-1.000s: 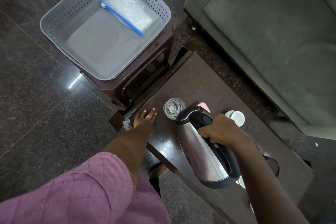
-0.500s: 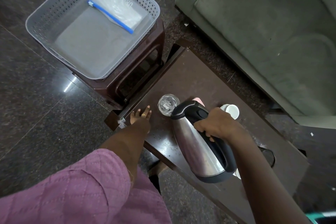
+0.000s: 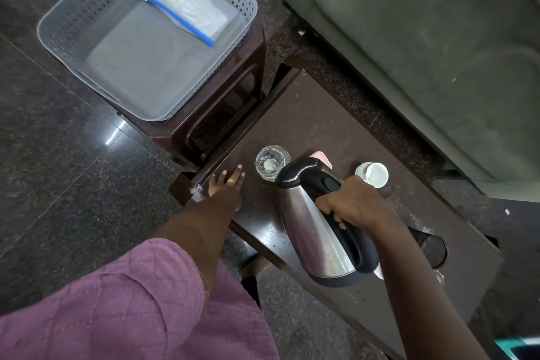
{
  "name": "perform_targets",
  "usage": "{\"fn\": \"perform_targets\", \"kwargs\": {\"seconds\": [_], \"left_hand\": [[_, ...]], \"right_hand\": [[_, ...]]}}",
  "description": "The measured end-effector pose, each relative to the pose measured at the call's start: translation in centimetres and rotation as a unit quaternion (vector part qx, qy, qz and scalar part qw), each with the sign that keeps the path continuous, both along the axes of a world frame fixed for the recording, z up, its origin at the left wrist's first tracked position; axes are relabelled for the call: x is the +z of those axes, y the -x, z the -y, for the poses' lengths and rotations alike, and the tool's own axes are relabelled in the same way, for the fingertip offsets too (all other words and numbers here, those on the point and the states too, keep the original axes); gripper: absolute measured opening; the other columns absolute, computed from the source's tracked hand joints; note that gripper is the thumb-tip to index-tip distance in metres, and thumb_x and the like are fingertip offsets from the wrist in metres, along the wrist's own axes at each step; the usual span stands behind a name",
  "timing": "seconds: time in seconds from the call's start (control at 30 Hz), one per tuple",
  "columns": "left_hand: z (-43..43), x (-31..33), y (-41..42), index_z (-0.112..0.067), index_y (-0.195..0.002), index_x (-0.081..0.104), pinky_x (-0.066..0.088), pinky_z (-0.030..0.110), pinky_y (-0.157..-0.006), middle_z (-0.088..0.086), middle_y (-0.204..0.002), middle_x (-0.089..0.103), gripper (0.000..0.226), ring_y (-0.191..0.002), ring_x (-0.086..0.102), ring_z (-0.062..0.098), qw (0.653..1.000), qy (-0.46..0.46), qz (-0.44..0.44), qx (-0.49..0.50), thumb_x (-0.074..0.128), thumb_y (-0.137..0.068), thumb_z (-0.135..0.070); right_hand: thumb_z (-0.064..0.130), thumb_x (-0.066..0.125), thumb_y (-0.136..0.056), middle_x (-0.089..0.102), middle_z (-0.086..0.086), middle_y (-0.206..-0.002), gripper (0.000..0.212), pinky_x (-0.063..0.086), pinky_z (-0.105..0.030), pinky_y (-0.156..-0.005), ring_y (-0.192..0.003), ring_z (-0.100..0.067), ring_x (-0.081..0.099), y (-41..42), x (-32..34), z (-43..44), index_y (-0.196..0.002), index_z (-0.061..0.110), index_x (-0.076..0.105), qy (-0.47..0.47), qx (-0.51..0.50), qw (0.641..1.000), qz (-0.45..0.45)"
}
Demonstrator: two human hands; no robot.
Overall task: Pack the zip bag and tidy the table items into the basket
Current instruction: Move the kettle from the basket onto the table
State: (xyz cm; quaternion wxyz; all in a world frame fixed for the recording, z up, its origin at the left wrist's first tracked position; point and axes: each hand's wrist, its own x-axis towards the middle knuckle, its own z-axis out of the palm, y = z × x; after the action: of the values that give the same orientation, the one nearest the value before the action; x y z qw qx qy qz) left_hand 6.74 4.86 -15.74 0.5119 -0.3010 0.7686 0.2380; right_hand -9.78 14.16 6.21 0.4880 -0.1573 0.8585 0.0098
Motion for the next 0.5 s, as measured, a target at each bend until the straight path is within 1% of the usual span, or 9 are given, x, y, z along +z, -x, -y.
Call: {"fn": "perform_targets", "kwargs": {"seconds": [0.27, 0.5], "left_hand": [[0.04, -0.13, -0.09, -0.026, -0.145, -0.02, 0.002, 0.046, -0.12, -0.011, -0.151, -0.034, 0.082, -0.147, -0.01, 0.024, 1.0, 0.001, 0.0, -0.006, 0.042, -0.093, -0.014], [0.06, -0.19, -0.08, -0.026, -0.145, -0.019, 0.003, 0.046, -0.12, -0.011, -0.151, -0.034, 0.081, -0.147, -0.009, 0.025, 1.0, 0.001, 0.001, -0.014, 0.041, -0.093, -0.015]], "right_hand": [[0.014, 0.058, -0.059, 0.048, 0.003, -0.03, 0.013, 0.035, -0.019, -0.042, -0.027, -0.012, 0.043, -0.24, -0.27, 0.27, -0.05, 0.007, 0.052, 0.001, -0.004, 1.0, 0.005], [0.015, 0.058, -0.057, 0.049, 0.003, -0.029, 0.011, 0.037, -0.018, -0.044, -0.026, -0.012, 0.045, -0.21, -0.69, 0.48, -0.051, 0.009, 0.05, -0.004, -0.003, 1.0, 0.002]]}}
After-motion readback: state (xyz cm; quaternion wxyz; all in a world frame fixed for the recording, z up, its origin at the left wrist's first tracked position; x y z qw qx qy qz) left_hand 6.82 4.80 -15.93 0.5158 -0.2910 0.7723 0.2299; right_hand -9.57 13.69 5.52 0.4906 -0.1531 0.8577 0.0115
